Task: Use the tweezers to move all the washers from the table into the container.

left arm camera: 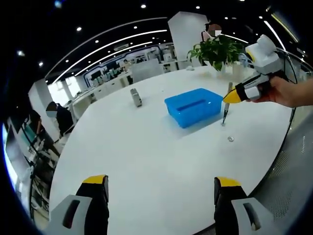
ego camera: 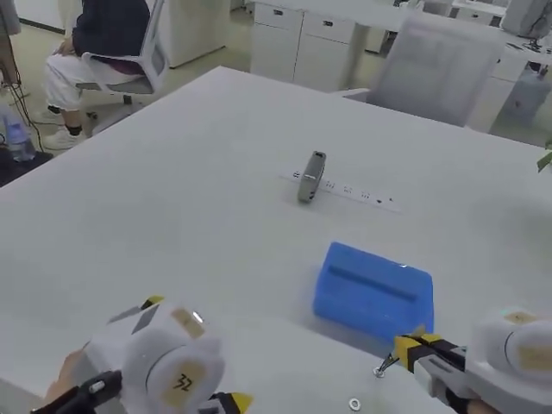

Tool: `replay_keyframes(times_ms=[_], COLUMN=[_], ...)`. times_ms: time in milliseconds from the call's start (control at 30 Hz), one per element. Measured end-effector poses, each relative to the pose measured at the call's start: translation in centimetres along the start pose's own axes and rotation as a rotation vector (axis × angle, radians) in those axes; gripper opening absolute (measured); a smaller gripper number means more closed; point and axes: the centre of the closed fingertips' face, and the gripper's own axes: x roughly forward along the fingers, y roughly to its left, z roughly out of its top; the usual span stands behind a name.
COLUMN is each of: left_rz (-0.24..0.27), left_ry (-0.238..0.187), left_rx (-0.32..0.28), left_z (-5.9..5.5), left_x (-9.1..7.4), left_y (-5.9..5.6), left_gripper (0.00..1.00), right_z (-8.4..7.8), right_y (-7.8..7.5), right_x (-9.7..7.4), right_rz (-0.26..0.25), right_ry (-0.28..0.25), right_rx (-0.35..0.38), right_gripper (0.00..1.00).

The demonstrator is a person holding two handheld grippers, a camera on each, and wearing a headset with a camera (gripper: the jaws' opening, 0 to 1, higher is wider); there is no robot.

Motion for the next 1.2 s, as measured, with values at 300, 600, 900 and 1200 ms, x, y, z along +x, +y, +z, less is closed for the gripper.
replay_keyframes(times_ms=[300, 600, 900, 1200], left_rz=[-0.003, -0.004, 0.021, 0.020], left_ry=[0.008, 0.013, -0.011, -0.015], left_rx=[0.002, 0.007, -0.008, -0.018], left_z=[-0.1, -0.2, 0.2, 0.2], left_x=[0.0, 0.1, -0.2, -0.3], left_y=[-0.1, -0.1, 0.5, 0.5], left_gripper=[0.91, 0.91, 0.91, 0.92], right_z=[-0.1, -0.2, 0.9, 4.8], right_y=[-0.3, -0.1, 0.1, 0.3], right_x=[0.3, 0.2, -0.4, -2.1], right_rz=[-0.003, -0.004, 0.016, 0.033], right_ry=[-0.004, 0.006, 0.007, -0.072], right_rx=[-0.008, -0.046, -0.023, 0.002], right_gripper=[0.01, 0.00, 0.00, 0.00])
